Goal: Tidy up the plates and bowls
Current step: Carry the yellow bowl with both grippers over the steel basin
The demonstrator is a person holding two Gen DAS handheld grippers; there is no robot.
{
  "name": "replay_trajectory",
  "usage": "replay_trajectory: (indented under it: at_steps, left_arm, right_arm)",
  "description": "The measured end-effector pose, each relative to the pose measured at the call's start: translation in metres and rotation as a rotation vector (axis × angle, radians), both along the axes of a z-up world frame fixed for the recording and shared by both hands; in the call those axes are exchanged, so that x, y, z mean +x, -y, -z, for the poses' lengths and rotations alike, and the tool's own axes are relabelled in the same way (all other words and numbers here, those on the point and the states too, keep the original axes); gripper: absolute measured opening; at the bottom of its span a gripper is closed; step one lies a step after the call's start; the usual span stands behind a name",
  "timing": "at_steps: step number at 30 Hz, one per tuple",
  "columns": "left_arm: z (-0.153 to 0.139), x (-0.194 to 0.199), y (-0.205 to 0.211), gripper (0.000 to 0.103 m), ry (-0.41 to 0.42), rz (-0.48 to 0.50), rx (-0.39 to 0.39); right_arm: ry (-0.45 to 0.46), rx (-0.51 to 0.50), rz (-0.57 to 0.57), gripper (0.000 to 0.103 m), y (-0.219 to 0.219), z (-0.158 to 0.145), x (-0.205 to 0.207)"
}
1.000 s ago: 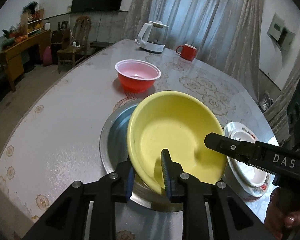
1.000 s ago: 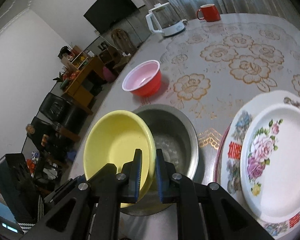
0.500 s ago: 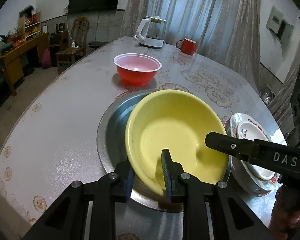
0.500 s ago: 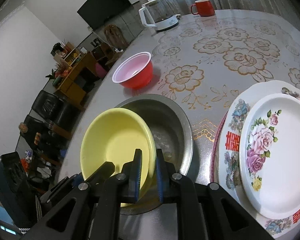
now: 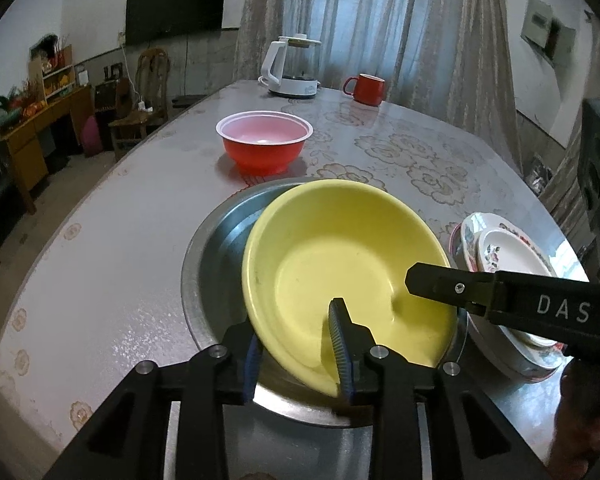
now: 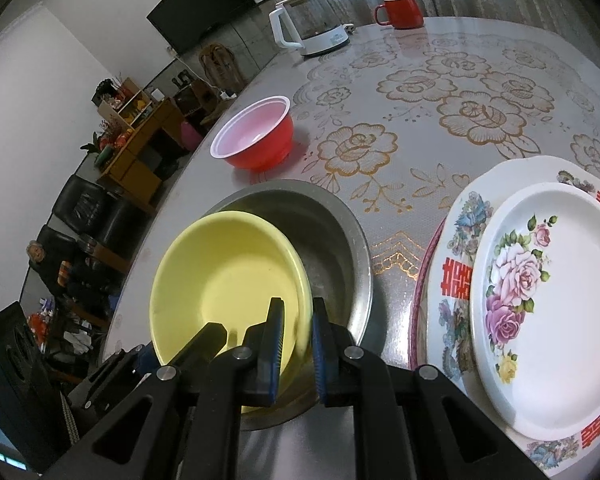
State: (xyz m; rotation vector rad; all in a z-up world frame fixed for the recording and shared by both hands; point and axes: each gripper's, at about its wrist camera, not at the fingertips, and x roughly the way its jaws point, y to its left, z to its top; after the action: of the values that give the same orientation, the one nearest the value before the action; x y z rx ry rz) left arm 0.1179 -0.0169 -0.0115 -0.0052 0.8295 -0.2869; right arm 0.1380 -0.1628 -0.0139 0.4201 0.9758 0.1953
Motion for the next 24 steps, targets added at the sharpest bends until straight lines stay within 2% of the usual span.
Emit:
replay_trajectory:
  at_steps: [3,7,12,20,24]
  left_arm:
    - [-0.001,-0.001,0.001,0.033,0.013,0.005,0.006]
    - [-0.007,-0.005,0.002,0.045,0.033,0.025,-0.001]
    - [-0.014,-0.009,-0.001,0.054,0.053,0.027,-0.021]
    - [-0.013,-0.010,-0.004,0.057,0.068,0.014,-0.014]
    - [-0.007,-0.008,-0.003,0.056,0.061,0.020,0.001]
  right_arm:
    - [-0.001,-0.009,0.000,0.013,-0.001,0.000,-0.001]
    - [0.000,-0.019,0.006,0.013,0.000,-0.001,-0.001]
    - [0.002,-0.046,0.010,0.013,-0.002,-0.002,-0.001]
    - [0.007,-0.081,0.037,0.014,-0.002,-0.005,-0.001]
    - [0.009,-0.066,0.043,0.015,0.000,-0.005,-0.003]
